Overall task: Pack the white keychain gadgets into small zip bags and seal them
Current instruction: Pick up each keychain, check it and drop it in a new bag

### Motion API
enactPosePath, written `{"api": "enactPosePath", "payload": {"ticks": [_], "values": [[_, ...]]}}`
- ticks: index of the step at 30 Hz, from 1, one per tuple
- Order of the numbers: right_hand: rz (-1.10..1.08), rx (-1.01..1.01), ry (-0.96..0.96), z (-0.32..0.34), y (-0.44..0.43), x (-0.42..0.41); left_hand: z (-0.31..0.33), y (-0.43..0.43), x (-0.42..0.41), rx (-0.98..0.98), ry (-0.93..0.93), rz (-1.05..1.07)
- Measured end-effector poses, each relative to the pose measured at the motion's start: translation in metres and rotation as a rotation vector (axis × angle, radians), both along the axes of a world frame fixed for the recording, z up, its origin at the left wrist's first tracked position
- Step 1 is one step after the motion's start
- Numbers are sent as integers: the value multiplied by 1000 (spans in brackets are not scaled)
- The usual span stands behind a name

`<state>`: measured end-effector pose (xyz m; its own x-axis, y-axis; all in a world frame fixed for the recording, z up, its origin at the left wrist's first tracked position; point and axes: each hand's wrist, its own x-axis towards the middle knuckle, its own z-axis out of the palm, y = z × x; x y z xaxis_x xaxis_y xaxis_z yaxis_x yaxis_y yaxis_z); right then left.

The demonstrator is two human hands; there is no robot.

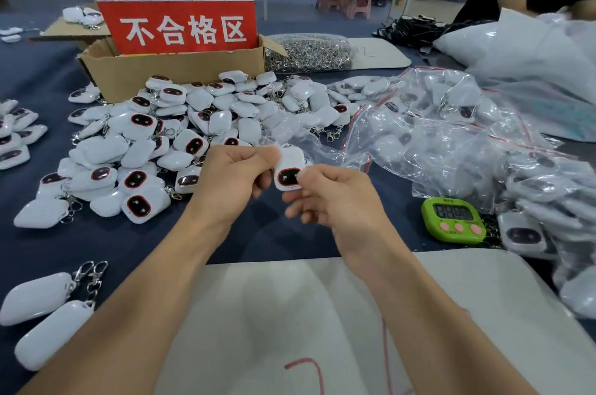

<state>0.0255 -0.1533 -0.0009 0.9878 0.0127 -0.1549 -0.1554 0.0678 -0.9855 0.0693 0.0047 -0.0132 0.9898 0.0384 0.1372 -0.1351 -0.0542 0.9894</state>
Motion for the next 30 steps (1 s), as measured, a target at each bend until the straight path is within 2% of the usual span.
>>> {"api": "enactPosePath", "payload": {"ticks": [4,9,11,14,17,22,25,30], "values": [[-141,56,-48,-2,-4,2,5,-1,-6,37,-34,-81],[-257,92,-80,-5,-5,6,2,-2,-11,406,-32,-224],[-258,57,-89,-6,-5,7,1,-1,-12,444,-23,-261],[-236,20,-69,-7,-8,9,-1,0,-12,533,-61,-192],[-139,110,16,-6,-7,9,-1,-2,-14,599,-106,-129],[-75,255,50,-2,-7,7,-2,-4,-15,573,-109,-175],[-60,199,14,-4,-8,6,-2,-4,-14,460,-108,-177],[58,29,-36,-6,-6,7,3,-2,-6,149,-84,-64]]}}
